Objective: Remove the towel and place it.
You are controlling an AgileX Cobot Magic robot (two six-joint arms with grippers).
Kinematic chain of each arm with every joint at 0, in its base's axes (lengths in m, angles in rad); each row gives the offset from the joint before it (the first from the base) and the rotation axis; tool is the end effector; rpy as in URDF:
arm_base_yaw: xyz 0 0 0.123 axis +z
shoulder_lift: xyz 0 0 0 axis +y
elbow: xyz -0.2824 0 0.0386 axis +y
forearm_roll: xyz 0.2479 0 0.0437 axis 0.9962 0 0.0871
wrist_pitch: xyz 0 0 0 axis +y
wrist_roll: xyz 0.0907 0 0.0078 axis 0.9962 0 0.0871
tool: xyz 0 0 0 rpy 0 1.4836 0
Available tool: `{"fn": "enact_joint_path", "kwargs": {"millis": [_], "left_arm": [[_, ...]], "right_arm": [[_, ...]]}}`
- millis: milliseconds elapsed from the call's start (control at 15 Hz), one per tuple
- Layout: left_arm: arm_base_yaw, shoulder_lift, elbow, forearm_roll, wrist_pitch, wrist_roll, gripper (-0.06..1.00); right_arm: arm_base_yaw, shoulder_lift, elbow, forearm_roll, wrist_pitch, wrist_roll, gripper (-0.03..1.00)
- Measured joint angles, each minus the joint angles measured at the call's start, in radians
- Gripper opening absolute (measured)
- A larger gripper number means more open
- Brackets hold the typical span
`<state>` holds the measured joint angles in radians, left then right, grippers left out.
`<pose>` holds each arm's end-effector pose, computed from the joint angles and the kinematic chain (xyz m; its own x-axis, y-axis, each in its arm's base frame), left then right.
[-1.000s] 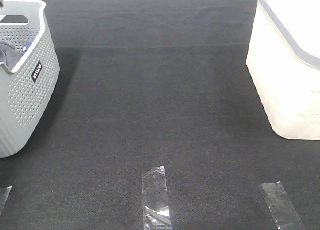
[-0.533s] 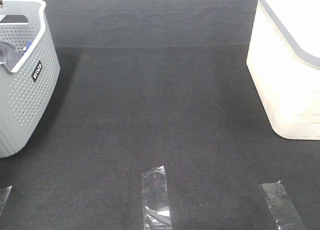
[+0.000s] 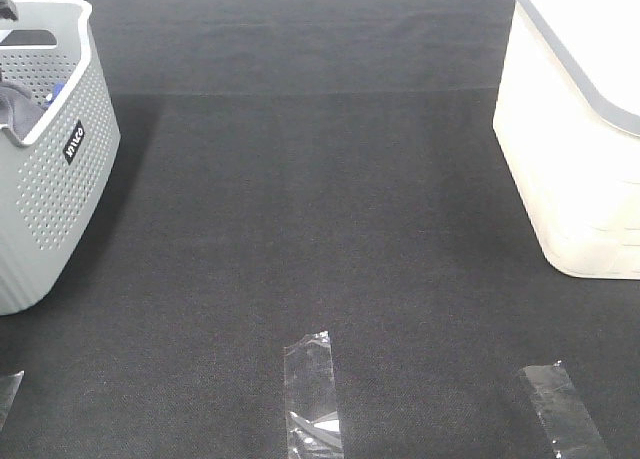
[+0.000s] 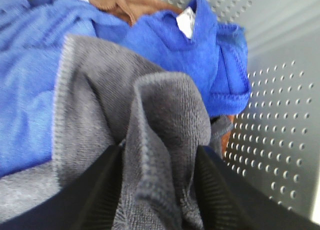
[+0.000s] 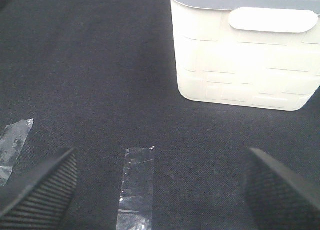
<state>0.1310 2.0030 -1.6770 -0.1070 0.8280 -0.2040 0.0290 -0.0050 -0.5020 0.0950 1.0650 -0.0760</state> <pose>0.4432 0.0512 0.2459 -0.8086 -0.3811 -0.4482 -0.3255 0.9244 -0.1987 -0.0064 0.0074 0.2776 -0.4484 -0.0428 -0.8928 -0.1163 0.9932 0.0108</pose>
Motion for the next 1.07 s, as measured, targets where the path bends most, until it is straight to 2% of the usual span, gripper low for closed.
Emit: {"fn": "enact_joint_path", "kwargs": {"millis": [67, 133, 200, 333, 400, 667, 933, 1067], "left_arm": [[0.0, 0.0, 0.0, 0.0, 0.0, 0.001, 0.41], [0.0, 0.0, 0.0, 0.001, -0.001, 0.001, 0.32], [0.0, 0.0, 0.0, 0.001, -0.001, 0.001, 0.32], [0.0, 0.0, 0.0, 0.002, -0.001, 0.003, 0.09], [0.0, 0.0, 0.0, 0.002, -0.001, 0.014, 0.02], [0.0, -0.021, 0.0, 0.003, 0.001, 0.02, 0.0], [0.0, -0.172, 0.0, 0.002, -0.021, 0.031, 0.0], [0.0, -0.235, 0.0, -0.023, -0.022, 0.047, 0.0]], "right_arm": [[0.0, 0.0, 0.0, 0.0, 0.0, 0.001, 0.83], [0.0, 0.0, 0.0, 0.0, 0.0, 0.002, 0.83], [0.0, 0.0, 0.0, 0.0, 0.0, 0.002, 0.83], [0.0, 0.0, 0.0, 0.0, 0.0, 0.002, 0.83], [0.0, 0.0, 0.0, 0.0, 0.0, 0.002, 0.83], [0.0, 0.0, 0.0, 0.0, 0.0, 0.002, 0.83], [0.0, 0.0, 0.0, 0.0, 0.0, 0.003, 0.83], [0.0, 0.0, 0.0, 0.0, 0.0, 0.003, 0.83]]}}
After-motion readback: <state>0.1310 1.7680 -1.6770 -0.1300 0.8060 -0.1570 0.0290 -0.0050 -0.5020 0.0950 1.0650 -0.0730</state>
